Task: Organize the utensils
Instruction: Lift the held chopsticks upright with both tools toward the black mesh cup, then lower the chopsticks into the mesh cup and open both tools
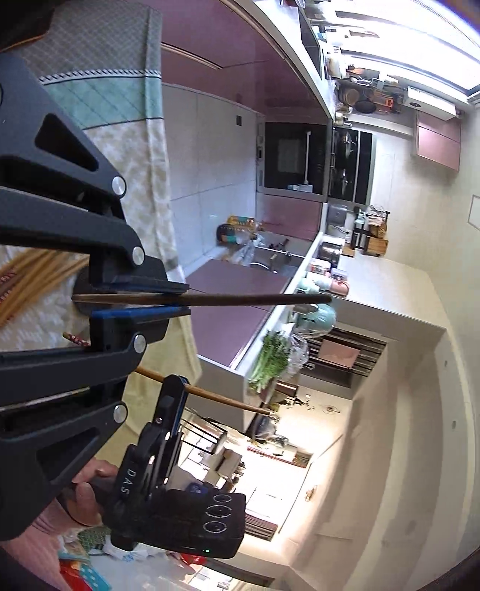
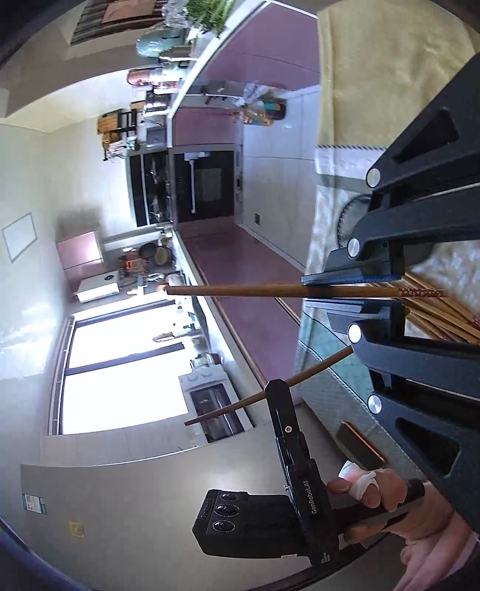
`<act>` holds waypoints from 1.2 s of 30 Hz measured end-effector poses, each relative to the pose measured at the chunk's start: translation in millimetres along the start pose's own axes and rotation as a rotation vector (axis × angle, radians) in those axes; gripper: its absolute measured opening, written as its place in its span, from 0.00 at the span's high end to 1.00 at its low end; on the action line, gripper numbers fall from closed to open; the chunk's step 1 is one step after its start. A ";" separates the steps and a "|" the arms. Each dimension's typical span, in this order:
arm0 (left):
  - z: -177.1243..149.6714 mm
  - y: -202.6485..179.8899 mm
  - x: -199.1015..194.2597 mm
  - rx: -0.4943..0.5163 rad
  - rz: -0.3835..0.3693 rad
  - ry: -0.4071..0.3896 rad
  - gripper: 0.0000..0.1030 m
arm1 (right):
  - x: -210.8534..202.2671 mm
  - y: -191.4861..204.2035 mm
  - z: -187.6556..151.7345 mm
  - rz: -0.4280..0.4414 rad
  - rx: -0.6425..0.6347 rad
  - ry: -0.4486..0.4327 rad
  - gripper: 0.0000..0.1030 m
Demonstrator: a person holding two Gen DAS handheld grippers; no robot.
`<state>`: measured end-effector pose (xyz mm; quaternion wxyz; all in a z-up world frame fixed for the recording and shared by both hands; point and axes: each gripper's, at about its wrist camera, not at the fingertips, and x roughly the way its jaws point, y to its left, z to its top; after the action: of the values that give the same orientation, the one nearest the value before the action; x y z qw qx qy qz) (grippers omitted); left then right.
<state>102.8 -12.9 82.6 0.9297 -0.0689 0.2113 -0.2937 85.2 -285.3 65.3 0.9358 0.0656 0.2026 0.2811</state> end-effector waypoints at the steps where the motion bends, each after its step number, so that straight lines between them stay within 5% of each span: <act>1: 5.0 -1.9 3.8 0.004 -0.003 -0.008 0.93 | -0.3 -2.6 5.7 -0.010 -0.001 -0.012 0.95; 10: 27.3 -17.2 45.3 0.048 0.017 -0.014 0.93 | 6.4 -27.6 31.3 -0.065 0.015 -0.077 0.95; 20: -20.1 -4.0 109.2 0.063 0.011 0.221 0.93 | 66.6 -42.2 -4.9 -0.073 0.030 0.184 0.95; 28: -23.9 3.8 132.9 0.058 0.041 0.256 0.92 | 99.0 -47.3 -11.0 -0.088 0.061 0.275 0.94; 34: -25.8 5.2 126.8 0.051 0.088 0.229 0.72 | 105.2 -52.2 -16.1 -0.107 0.098 0.268 0.88; 36: -26.6 6.9 117.5 0.053 0.105 0.208 0.69 | 101.3 -52.3 -17.6 -0.124 0.101 0.256 0.76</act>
<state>181.6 -74.9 15.5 0.9182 -0.0024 0.3023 -0.2558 181.0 -272.8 2.2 0.9134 0.0635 0.3375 0.2185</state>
